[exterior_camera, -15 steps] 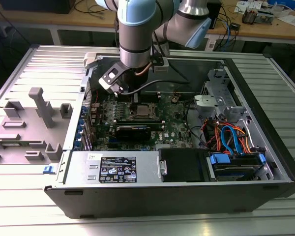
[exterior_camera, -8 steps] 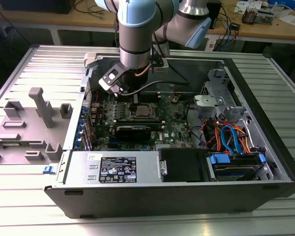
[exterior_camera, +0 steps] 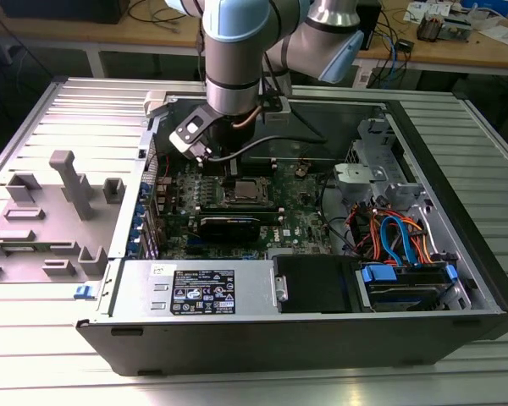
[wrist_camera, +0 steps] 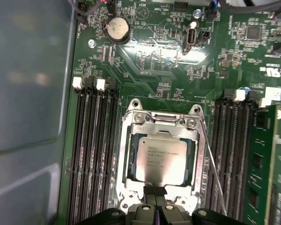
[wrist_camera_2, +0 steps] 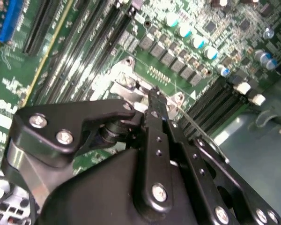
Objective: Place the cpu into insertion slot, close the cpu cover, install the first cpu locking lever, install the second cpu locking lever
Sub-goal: 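Close the cpu cover, then install the first cpu locking lever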
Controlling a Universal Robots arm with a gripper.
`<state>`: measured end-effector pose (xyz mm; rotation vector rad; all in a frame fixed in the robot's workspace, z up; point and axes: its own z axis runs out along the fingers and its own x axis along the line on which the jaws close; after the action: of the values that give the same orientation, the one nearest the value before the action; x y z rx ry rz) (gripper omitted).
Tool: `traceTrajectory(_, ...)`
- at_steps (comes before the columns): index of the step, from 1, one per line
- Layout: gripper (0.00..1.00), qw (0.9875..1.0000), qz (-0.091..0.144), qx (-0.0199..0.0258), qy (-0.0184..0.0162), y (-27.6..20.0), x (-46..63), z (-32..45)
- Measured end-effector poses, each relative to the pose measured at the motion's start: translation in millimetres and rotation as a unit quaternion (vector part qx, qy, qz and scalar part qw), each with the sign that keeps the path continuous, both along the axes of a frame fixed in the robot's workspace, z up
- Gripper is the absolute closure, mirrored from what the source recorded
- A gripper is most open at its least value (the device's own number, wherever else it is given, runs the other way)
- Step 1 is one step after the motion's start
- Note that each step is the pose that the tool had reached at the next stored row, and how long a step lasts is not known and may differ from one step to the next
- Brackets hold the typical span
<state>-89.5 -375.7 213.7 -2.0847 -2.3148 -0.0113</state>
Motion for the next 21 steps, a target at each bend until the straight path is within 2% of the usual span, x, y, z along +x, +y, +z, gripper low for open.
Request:
traceTrajectory(3,0.89,1.0,0.0,-0.0002,0.0001,-0.1,0.0,4.3)
traceTrajectory(6,0.89,1.0,0.0,-0.0002,0.0003,0.0,2.2,5.0)
traceTrajectory(17,0.89,1.0,0.001,-0.0002,0.0013,-0.1,27.7,5.1)
traceTrajectory(21,0.89,1.0,0.001,-0.0002,0.0013,-0.1,28.7,5.1)
